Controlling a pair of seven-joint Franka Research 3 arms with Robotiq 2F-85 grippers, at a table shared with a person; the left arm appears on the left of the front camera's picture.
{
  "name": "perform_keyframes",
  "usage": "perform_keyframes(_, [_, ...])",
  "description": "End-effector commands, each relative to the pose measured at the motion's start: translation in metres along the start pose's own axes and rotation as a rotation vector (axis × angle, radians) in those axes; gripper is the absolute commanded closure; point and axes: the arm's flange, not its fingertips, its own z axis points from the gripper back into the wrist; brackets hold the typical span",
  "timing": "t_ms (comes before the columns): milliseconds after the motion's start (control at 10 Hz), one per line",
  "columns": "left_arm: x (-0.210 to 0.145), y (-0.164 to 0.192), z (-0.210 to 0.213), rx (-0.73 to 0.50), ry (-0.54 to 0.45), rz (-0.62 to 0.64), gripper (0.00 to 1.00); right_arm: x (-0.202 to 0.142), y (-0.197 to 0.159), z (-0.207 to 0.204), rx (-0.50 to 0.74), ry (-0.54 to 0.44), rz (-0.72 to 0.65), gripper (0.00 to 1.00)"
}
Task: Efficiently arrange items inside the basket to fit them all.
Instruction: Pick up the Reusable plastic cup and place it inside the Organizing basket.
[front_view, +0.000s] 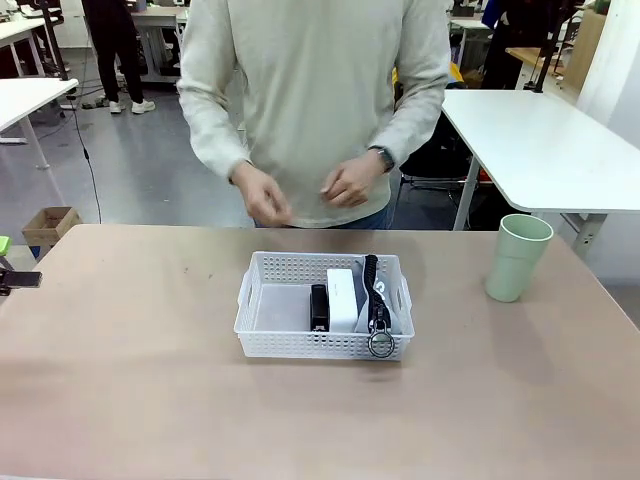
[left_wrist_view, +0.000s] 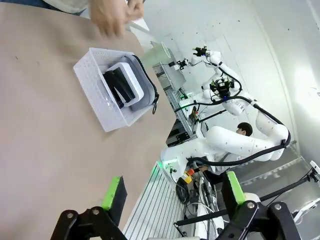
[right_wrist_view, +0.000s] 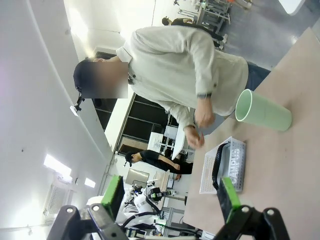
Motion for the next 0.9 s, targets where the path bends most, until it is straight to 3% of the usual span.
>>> perform_keyframes(0, [-0.004, 0.0, 0.002, 0.005, 0.009, -0.003, 0.0, 0.002, 0.001, 0.0, 0.019, -0.008, 0.026, 0.0])
perform_keyframes(400, [-0.004, 0.0, 0.002, 0.005, 0.009, -0.003, 0.0, 0.0, 0.0, 0.0, 0.0, 0.0, 0.0, 0.0])
perform_keyframes(500, [-0.004, 0.0, 0.002, 0.005, 0.009, -0.003, 0.0, 0.017, -0.001, -0.032, -0.02, 0.119, 0.136, 0.0])
perform_keyframes(800, [-0.004, 0.0, 0.002, 0.005, 0.009, -0.003, 0.0, 0.029, -0.042, -0.097, -0.162, 0.155, 0.97, 0.0])
